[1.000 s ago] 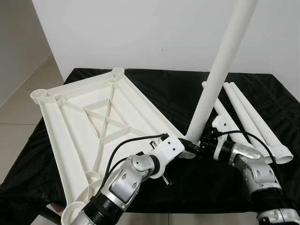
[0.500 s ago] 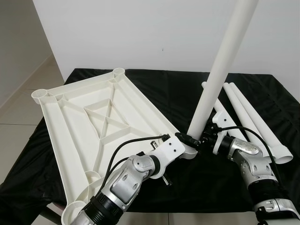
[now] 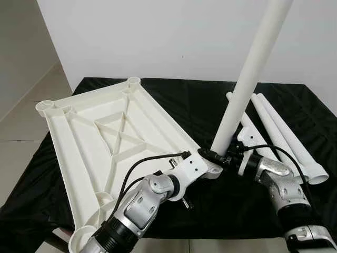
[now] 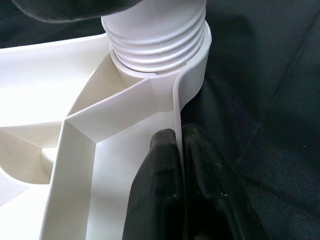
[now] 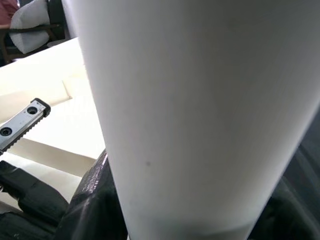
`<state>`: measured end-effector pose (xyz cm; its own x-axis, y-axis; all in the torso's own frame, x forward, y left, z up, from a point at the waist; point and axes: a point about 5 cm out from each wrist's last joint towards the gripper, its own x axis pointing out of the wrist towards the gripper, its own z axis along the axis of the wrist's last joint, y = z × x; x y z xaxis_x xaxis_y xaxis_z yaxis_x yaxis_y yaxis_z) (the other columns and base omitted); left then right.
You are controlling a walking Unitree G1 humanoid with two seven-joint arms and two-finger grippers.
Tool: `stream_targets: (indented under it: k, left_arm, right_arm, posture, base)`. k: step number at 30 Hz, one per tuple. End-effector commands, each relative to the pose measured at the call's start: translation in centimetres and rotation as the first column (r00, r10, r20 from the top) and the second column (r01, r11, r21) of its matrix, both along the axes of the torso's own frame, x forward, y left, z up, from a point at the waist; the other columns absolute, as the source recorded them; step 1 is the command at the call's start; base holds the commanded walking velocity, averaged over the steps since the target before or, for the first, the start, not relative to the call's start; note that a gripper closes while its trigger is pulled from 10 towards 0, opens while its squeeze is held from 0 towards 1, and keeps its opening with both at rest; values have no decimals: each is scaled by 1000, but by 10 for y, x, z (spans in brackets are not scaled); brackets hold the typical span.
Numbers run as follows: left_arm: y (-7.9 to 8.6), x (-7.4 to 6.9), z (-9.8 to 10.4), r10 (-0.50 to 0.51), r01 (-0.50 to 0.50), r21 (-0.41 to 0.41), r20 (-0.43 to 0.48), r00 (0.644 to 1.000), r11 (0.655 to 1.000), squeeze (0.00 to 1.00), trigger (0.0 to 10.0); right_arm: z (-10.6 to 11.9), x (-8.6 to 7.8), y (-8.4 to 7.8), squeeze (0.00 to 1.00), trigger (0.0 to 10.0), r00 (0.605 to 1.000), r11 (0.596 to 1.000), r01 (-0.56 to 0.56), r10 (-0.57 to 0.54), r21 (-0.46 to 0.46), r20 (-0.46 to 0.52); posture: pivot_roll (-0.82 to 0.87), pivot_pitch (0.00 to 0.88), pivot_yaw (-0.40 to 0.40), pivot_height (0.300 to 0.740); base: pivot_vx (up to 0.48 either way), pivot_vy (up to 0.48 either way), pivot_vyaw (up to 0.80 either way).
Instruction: Building children table
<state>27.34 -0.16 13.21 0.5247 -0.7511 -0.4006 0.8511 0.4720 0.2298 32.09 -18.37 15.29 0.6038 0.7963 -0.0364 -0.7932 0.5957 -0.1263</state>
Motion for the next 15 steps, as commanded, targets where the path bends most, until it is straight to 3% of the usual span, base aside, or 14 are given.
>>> stream_targets:
  k: [1,3,4,5,12,15]
  left_arm:
    - [3,-1,-10,18,-18,19,-11,1000,1000,0,10000]
    - [4,-1,-10,19,-19,19,-11,1000,1000,0,10000]
    - [4,-1,-10,21,-21,19,-11,1000,1000,0,10000]
    - [4,-2,-10,23,-22,19,-11,1000,1000,0,10000]
    - [4,-3,-11,24,-23,19,-13,1000,1000,0,10000]
    - [4,-4,-12,19,-19,18,-16,1000,1000,0,10000]
  right_arm:
    - [-1,-4,8,0,0,1000,999,16,-17,42,3]
    - [0,-5,9,0,0,1000,999,29,-29,45,9]
    - [-1,-6,11,0,4235,998,997,53,-54,48,16]
    - [-3,-7,13,0,10000,996,995,92,-92,44,6]
    - [-6,-8,21,0,10000,983,982,185,-185,47,6]
    - [-6,-10,33,0,10000,947,943,316,-319,107,20]
  posture:
    - [-111,43,14,740]
    - [-111,43,14,740]
    - [-110,42,12,740]
    - [-109,42,10,740]
    - [-112,43,10,740]
    - [-115,42,9,740]
  base:
    - [0,0,0]
    - [0,0,0]
    - [0,0,0]
    - [0,0,0]
    - [0,0,0]
    - [0,0,0]
